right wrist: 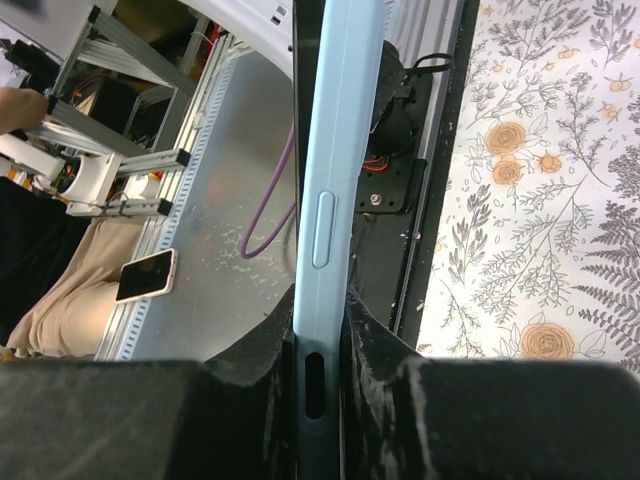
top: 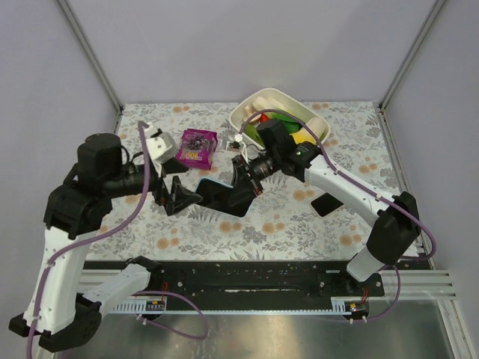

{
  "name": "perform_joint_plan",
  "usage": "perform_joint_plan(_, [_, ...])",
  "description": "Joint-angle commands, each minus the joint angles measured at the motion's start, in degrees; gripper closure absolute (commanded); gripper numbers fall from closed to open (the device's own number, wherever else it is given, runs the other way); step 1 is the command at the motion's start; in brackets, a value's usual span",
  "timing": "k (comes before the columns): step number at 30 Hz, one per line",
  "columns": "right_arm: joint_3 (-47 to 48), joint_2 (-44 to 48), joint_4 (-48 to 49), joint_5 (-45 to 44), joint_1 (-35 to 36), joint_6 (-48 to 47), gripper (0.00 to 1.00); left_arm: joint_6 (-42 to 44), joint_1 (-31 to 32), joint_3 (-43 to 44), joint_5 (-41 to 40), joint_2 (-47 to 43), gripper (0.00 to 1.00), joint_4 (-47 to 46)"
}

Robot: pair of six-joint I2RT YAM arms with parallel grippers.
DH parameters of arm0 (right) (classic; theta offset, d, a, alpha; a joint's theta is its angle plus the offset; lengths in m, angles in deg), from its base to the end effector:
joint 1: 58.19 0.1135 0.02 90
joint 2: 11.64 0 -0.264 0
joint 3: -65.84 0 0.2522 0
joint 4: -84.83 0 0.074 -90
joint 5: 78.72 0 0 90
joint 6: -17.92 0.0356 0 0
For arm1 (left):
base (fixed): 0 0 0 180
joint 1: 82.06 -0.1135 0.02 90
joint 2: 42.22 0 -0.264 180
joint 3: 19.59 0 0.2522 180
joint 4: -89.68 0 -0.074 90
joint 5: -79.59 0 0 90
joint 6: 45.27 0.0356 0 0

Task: Take the phone out of the phone case
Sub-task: Remove the phone case from the phone.

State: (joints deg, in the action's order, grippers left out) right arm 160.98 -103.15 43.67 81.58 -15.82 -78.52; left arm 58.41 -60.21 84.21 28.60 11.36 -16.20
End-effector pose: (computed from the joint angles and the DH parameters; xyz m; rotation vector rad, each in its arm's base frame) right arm 0.2337 0.2585 0.3410 -1.5075 1.5862 1.6989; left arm 0.1008 -0.0646 0.4786 1.0055 1.6906 -0.7661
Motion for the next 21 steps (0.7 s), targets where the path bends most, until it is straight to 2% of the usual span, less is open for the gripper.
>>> perform_joint_plan(1, [4.83,0.80,0.24,-0.78,-0.88,1.07,1.00,-4.96,-1.54,-4.78,10.47,0.21,0.07,0.56])
perform_joint_plan(11, [6.60,1.59,-0.90,-3.33,-2.46,1.34,1.00,-9.19,-12.26,-5.05,24.00,3.46,0.12,1.60])
perform_joint_plan(17, [7.03,1.33,-0.82,-3.16,-2.73,1.78,1.00,-8.05,-13.85,-7.24,25.07,2.93,0.12,2.57])
perform_joint_plan(21, [7.30,1.33,-0.90,-3.07,-2.91,1.78,1.00,-8.66,-13.76,-9.35,23.84,2.32,0.13,-0.14])
